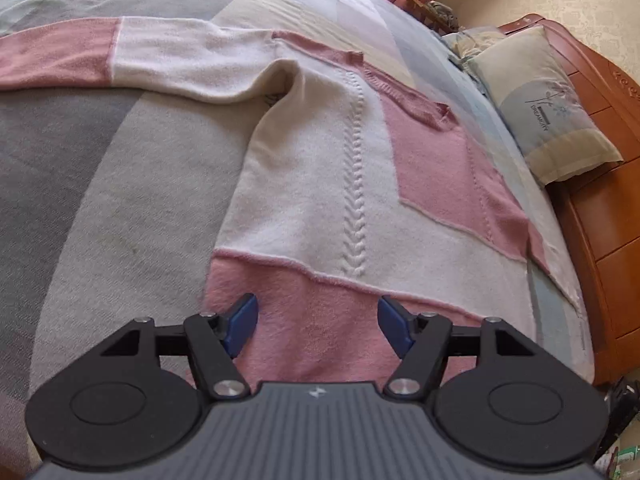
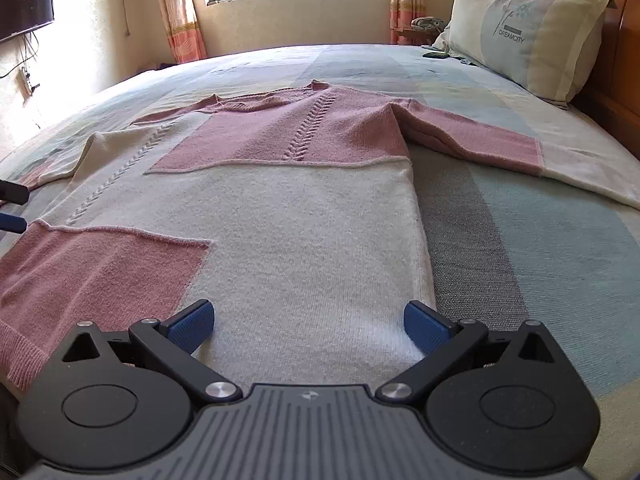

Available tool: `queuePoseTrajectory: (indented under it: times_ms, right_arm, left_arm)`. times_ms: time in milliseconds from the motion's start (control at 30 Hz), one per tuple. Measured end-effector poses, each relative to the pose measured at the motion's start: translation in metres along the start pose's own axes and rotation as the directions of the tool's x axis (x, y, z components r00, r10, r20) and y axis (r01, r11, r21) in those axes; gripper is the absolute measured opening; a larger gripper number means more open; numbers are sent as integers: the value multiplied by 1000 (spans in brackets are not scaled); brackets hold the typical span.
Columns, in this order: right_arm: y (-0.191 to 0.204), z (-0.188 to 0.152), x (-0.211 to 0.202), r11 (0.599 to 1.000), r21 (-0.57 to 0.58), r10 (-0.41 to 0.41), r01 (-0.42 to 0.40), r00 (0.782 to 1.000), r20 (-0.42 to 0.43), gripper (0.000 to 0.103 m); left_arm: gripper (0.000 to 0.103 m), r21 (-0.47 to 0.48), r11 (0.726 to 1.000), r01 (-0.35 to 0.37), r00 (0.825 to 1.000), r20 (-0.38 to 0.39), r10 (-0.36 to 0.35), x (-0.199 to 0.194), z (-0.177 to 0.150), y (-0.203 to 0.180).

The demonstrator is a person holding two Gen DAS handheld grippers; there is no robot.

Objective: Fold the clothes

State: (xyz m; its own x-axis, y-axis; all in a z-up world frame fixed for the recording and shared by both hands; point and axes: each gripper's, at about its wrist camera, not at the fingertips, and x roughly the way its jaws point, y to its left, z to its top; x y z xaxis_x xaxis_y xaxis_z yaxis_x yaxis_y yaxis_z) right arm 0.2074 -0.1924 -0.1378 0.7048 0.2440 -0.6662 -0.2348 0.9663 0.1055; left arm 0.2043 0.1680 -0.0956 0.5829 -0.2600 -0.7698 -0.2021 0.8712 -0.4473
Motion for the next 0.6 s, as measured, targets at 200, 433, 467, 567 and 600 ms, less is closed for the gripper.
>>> queuePoseTrajectory:
  times_ms: [200,433,467,567,600]
  right_arm:
    - [-5,-2,-3,999,25,19,-19,1000,11,103]
    - [5,-2,0,999,-14,-30,30,1000,-8,103]
    - [3,-2,-1,1000,-6,-23,23,1000,-7,103]
    - [-2,-3,-4,1000,21,3,-3,1000,9,103]
    - [-3,-4,-4,1000,23,5,-5,1000,14,103]
  left_arm:
    - [67,5,1000,-2,1000,31,2,-38,-10,1]
    - [67,-55,996,74,997,-24,-75,-26,-38,2]
    - [70,-68,995,68,997,-24,-70,-28,-46,7]
    - [68,-92,996,13,998,-61,-19,-48,-56,16]
    - [67,-74,997,12,999,-44,-15,-53,-54,12]
